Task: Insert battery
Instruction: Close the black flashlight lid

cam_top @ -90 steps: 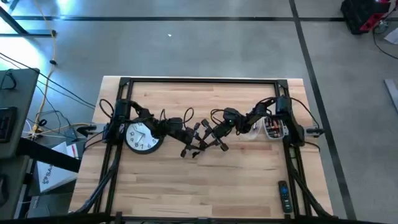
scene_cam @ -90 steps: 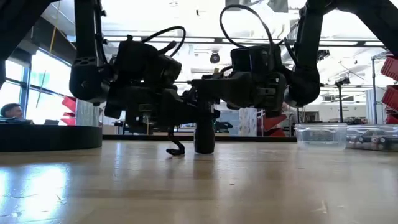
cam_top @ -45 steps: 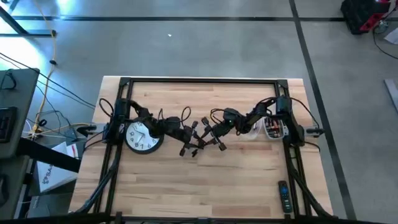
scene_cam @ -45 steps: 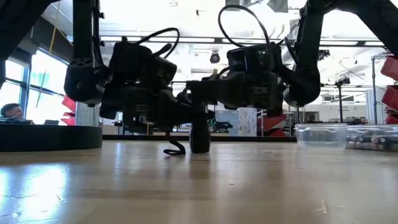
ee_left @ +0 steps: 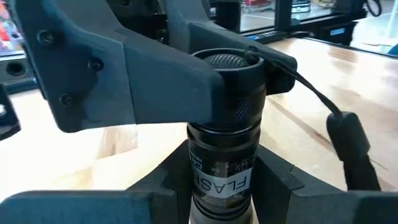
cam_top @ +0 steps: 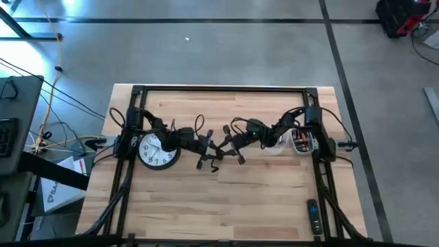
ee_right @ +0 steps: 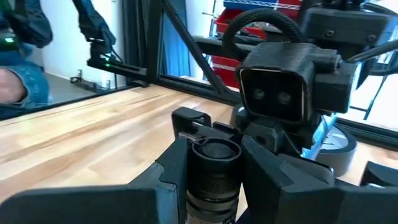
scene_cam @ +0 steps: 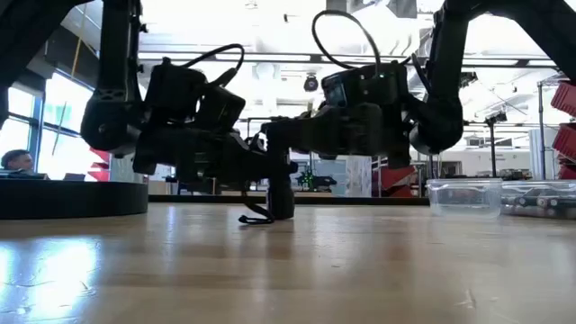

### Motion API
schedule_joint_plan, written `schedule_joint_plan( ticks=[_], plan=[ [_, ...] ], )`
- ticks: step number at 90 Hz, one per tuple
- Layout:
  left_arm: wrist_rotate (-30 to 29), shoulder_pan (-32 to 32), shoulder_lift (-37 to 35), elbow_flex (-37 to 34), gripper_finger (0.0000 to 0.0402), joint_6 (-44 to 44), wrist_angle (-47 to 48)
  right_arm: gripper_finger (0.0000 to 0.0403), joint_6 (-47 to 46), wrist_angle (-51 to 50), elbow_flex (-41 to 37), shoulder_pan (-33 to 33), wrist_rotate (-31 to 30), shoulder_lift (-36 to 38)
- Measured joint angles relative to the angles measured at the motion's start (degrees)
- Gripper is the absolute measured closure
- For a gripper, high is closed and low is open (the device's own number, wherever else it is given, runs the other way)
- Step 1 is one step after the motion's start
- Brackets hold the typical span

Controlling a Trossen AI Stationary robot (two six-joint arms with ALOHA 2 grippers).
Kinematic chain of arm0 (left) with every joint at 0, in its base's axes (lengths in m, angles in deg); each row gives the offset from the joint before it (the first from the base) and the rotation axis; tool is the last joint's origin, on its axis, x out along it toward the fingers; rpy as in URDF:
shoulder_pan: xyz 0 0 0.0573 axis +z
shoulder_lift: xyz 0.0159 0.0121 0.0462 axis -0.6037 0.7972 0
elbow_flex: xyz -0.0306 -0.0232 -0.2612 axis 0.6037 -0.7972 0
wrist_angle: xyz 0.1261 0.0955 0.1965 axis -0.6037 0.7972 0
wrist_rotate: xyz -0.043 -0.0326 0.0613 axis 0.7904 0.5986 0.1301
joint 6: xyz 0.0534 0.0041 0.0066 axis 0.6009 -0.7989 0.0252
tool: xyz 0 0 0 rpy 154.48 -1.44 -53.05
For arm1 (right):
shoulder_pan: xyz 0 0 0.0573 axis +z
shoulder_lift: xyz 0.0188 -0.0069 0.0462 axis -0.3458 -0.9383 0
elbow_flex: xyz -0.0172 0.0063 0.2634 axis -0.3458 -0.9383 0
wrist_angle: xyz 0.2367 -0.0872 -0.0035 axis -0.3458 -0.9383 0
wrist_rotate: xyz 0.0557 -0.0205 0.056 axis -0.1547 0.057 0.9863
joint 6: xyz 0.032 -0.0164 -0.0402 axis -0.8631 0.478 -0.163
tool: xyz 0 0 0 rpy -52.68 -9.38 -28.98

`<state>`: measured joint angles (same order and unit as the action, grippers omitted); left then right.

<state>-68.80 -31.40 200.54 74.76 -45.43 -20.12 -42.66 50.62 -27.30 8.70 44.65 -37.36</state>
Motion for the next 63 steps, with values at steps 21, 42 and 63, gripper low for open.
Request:
schedule_joint_plan(
  ticks=[21,42,63],
  plan=[
    [-1.9,0.9,0.0,-0.9,0.0305,-1.0,-0.7,0.0322,0.0,-0.4,0.0,-0.1,-2.8,0.0],
    [-2.1,1.8,0.0,-1.0,0.0305,-3.1,-0.6,0.0322,-0.9,-0.9,0.0,-0.9,-4.0,0.0],
    [-4.1,2.4,0.0,-1.0,0.0305,-3.9,-0.3,0.0322,-1.2,-0.9,-0.1,-1.0,-7.2,0.1]
  ],
)
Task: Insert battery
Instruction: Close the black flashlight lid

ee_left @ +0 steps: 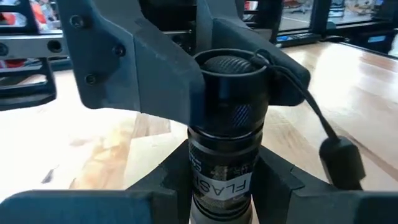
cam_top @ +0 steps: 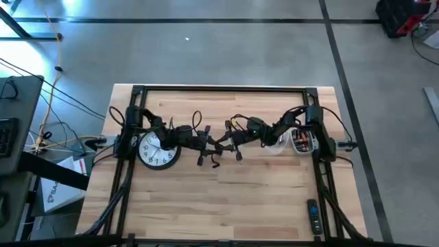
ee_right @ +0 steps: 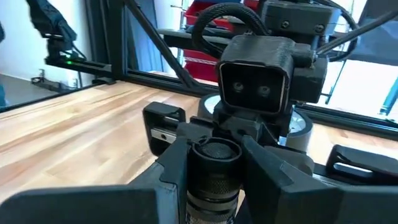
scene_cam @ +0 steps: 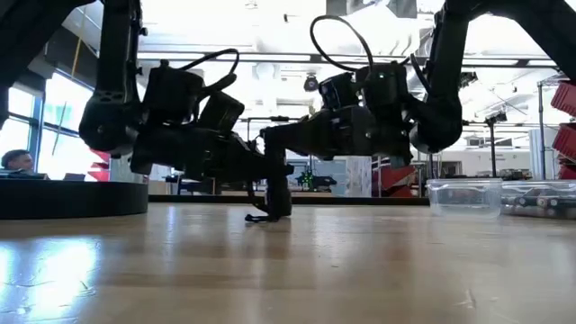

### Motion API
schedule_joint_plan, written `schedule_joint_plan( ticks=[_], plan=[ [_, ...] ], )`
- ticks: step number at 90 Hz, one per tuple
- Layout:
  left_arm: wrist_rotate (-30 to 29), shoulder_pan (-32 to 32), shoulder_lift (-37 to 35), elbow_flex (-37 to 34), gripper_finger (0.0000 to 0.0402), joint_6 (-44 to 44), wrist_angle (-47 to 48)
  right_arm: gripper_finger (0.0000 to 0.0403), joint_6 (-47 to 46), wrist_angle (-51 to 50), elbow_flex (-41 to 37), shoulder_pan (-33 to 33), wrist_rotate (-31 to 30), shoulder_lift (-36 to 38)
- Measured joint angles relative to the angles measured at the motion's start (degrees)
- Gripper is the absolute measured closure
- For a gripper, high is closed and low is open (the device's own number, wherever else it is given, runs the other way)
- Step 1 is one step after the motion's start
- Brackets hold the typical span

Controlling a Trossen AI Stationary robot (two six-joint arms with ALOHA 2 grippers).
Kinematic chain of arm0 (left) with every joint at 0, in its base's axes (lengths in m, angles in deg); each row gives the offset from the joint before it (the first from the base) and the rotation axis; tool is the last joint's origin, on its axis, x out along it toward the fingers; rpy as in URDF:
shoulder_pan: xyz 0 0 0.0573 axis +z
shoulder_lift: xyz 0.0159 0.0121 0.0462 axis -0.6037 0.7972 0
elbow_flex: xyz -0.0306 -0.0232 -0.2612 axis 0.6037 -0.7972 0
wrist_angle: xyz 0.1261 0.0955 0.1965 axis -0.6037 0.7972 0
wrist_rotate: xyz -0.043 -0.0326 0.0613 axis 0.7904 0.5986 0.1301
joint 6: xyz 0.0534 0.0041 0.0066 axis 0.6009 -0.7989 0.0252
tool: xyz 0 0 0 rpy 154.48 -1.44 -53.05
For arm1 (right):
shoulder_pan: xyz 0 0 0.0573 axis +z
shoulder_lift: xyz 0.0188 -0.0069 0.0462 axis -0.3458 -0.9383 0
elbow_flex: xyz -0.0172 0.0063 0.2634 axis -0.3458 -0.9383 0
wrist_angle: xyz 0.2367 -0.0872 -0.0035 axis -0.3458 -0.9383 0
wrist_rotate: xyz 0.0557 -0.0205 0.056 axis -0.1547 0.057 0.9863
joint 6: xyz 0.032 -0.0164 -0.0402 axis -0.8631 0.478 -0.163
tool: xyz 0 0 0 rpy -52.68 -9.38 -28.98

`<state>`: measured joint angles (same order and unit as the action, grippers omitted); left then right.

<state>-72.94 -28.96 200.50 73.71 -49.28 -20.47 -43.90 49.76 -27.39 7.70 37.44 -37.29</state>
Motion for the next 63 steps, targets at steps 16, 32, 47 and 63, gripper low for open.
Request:
schedule_joint_plan(
  ticks=[16,32,47,63],
  plan=[
    [-1.8,0.5,0.0,0.0,0.0305,0.0,0.0,0.0322,-0.3,0.0,0.0,0.0,-2.6,0.0],
    [-2.9,1.6,0.0,0.0,0.0305,0.0,0.3,0.0322,-0.3,-0.5,0.2,-0.3,-4.7,0.1],
    [-2.8,2.4,-0.1,0.1,0.0305,-0.1,1.2,0.0322,-0.3,-0.9,0.1,-1.0,-4.6,0.1],
    [-5.1,2.8,-0.6,-1.0,0.0305,-0.3,1.7,0.0322,0.0,-2.1,0.3,-1.9,-5.4,0.1]
  ],
)
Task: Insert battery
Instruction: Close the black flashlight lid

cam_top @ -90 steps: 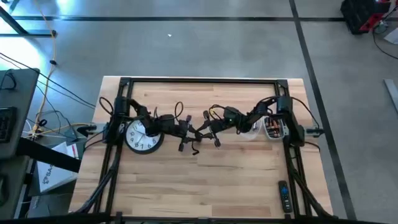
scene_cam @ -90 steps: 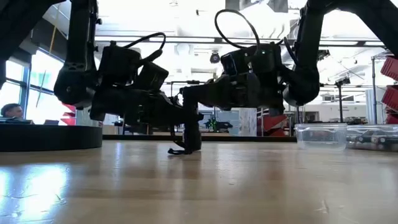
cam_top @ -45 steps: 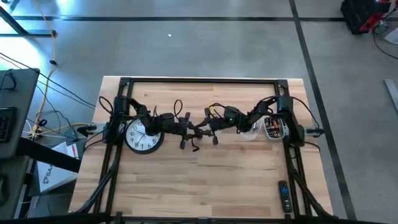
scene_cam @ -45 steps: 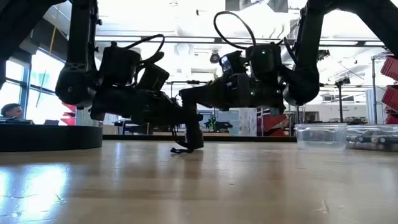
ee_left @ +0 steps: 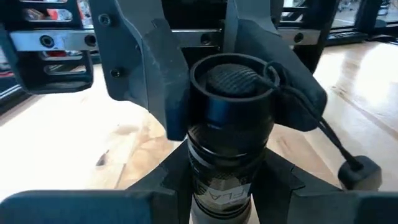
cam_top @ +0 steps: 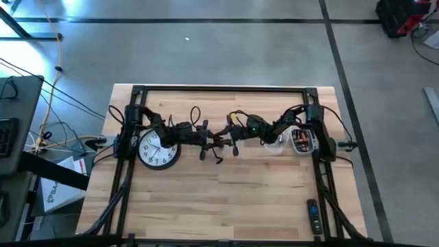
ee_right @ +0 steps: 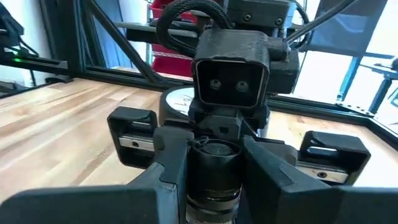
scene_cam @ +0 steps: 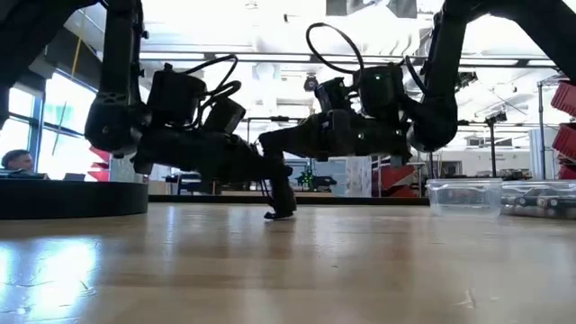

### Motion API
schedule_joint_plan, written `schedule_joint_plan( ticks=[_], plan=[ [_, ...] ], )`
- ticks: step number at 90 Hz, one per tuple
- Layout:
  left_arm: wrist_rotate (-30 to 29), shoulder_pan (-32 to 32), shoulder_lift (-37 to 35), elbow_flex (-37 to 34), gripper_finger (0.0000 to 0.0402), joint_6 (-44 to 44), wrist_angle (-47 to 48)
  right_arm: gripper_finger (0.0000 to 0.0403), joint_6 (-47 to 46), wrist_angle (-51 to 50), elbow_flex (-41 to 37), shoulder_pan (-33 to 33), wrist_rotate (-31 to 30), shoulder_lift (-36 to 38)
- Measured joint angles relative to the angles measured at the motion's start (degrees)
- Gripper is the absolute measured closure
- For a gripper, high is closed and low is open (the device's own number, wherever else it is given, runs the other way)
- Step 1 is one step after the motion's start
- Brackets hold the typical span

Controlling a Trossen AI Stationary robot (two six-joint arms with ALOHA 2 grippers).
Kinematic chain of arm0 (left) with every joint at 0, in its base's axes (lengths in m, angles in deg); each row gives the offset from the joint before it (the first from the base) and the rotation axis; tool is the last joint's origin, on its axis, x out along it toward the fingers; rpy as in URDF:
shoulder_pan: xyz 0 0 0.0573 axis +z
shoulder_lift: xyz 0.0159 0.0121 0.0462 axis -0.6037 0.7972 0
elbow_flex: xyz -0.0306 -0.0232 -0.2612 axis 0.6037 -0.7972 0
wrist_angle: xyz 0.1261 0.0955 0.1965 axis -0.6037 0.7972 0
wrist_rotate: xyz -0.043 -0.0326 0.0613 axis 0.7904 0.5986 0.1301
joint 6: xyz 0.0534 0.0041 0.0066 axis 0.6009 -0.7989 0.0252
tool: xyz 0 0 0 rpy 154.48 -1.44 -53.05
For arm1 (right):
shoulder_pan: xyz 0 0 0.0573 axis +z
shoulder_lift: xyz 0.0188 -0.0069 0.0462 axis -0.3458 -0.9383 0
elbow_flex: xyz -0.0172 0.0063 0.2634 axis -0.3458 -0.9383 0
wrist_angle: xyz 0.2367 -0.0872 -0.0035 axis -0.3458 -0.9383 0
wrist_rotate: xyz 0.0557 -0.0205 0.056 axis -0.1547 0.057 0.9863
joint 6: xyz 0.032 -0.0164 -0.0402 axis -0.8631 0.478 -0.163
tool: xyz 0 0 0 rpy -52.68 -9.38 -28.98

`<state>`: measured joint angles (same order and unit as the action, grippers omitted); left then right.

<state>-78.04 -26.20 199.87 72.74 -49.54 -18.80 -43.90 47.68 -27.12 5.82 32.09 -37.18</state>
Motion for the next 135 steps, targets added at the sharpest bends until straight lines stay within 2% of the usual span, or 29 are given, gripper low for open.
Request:
schedule_joint_plan(
  ticks=[17,31,99,135],
  plan=[
    [-3.6,0.1,-2.4,-1.7,0.0305,0.9,2.2,0.0322,0.8,-0.2,0.1,-0.2,-2.1,0.2],
    [-5.3,0.0,-3.4,-1.9,0.0305,1.2,4.2,0.0322,1.2,-4.2,0.0,-0.2,-3.7,2.4],
    [-9.8,0.8,-3.3,-2.0,0.0305,-1.5,5.4,0.0322,-2.6,-5.7,-0.1,-0.2,-8.8,3.0],
    [-17.7,1.2,-3.2,-1.4,0.0305,-2.1,5.8,0.0322,-3.2,-5.7,-0.1,-0.2,-15.7,3.0]
  ],
)
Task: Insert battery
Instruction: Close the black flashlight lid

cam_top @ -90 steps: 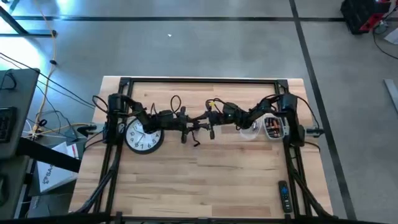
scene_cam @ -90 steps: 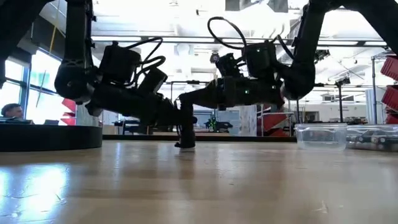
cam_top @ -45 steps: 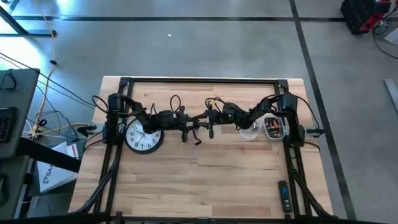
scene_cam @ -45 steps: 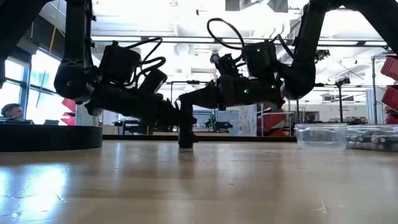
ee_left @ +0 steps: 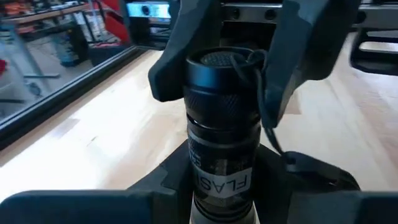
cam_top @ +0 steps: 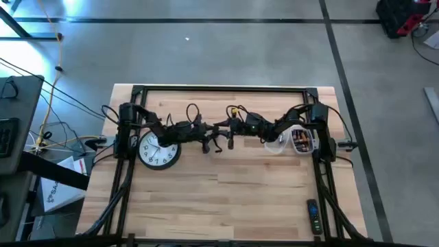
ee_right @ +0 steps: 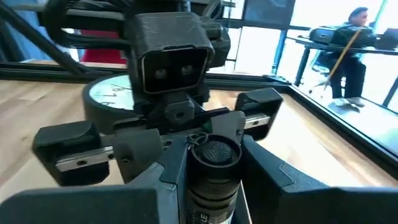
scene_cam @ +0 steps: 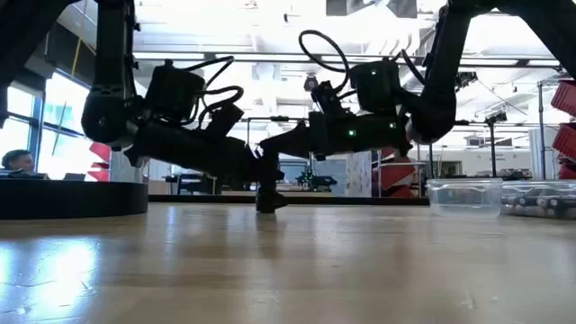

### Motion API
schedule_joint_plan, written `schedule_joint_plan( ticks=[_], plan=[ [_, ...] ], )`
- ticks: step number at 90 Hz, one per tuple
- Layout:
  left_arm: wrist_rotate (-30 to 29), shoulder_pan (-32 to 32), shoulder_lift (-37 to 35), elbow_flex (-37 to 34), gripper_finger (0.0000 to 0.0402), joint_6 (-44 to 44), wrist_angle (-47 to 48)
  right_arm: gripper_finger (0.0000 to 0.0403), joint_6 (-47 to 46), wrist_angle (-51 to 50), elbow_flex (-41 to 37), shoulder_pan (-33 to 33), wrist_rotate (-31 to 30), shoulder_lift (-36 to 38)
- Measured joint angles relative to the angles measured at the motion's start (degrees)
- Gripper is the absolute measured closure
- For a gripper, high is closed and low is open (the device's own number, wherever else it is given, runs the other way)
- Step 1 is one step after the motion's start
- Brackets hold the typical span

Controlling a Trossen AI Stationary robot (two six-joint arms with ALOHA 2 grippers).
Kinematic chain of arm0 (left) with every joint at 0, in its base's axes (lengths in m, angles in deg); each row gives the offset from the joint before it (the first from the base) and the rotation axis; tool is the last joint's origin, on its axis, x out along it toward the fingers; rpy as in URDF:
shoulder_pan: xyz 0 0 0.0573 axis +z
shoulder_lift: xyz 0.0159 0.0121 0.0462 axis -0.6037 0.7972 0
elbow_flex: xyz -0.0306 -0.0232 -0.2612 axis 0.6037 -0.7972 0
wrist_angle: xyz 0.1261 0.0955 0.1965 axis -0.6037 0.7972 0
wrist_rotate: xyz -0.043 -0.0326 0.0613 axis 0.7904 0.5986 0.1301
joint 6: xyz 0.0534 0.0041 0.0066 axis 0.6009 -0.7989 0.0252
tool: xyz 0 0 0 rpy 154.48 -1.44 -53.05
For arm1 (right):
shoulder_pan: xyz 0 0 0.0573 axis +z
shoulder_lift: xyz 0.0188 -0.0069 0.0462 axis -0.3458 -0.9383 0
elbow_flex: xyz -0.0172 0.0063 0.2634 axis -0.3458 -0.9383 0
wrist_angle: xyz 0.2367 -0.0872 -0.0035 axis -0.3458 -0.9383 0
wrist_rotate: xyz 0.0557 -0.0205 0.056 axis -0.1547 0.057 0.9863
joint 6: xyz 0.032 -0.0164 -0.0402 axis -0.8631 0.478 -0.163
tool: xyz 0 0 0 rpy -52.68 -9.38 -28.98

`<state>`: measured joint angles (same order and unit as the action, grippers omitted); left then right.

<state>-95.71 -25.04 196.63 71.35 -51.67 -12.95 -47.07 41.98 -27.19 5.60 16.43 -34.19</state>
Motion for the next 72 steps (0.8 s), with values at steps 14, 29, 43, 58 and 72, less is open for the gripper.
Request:
schedule_joint_plan(
  ticks=[14,29,43,58,72],
  plan=[
    [-2.7,0.0,0.1,0.4,0.0305,0.0,0.2,0.0322,-0.8,0.0,0.0,0.0,-2.7,0.0],
    [-7.1,-0.1,0.1,0.5,0.0305,1.2,0.2,0.0322,-1.3,0.0,0.1,0.0,-5.7,0.0],
    [-12.5,-1.2,0.1,2.2,0.0305,3.5,1.8,0.0322,-2.5,0.0,0.0,0.0,-8.9,0.0],
    [-21.1,-3.4,0.0,6.1,0.0305,8.2,8.4,0.0322,-5.2,0.0,-0.2,0.0,-12.0,0.0],
    [-27.7,-5.5,0.1,7.4,0.0305,13.9,10.5,0.0322,-9.9,0.0,-0.2,0.1,-13.4,-0.1]
  ],
)
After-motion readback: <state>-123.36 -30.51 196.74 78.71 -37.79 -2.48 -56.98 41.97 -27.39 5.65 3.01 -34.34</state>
